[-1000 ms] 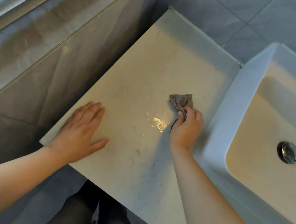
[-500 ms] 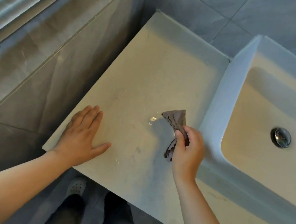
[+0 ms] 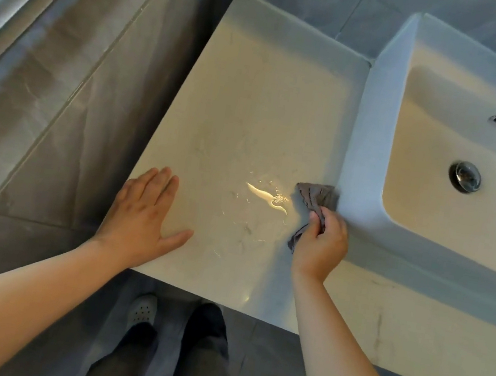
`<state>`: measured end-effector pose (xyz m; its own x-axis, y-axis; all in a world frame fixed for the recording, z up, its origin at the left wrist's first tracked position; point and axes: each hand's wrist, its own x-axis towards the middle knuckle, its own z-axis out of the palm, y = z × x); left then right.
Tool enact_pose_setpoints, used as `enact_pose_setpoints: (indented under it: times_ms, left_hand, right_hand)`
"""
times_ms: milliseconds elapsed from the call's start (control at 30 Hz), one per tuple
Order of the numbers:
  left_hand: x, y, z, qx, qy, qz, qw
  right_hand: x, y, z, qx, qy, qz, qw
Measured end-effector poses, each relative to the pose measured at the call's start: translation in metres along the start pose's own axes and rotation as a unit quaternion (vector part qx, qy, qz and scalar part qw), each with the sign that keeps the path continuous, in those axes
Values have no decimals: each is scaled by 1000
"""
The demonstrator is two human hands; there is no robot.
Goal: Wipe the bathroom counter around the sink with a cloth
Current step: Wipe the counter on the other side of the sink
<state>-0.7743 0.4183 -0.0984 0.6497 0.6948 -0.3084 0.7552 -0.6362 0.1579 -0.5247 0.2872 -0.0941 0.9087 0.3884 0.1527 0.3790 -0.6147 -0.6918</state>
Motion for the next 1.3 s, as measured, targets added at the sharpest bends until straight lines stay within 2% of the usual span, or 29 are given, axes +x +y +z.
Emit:
enact_pose_setpoints:
  times_ms: [200,300,367,500,700,833,967,1300]
  left_hand:
    - [0,-1,-1,3,4,9,1000]
    - [0,-1,-1,7,10,11,1000]
    - [0,-1,-3,10,2,11,1000]
    - [0,1,-7,20,-14,11,1000]
    - [0,0,-9,22,-19,19,999]
    - [0,-2,-8,41,-24,22,999]
    - [0,-1,-8,38,-24,22,999]
    - [-1,-2,-10,32,-26,32,999]
  right_hand:
    - [-22,-24,24,25,-28,-10,999]
    - [-27,-41,27,94,-107,8,990]
    - [-30,-48,18,132,-126,22,983]
    - [-30,-33,-24,121,-57,13,991]
    - [-26,4,-49,64,26,80,994]
    - [-28,12,-42,39,24,90,995]
    - [-38,18,-30,2,13,62,998]
    - [-96,-10,3,16,26,31,999]
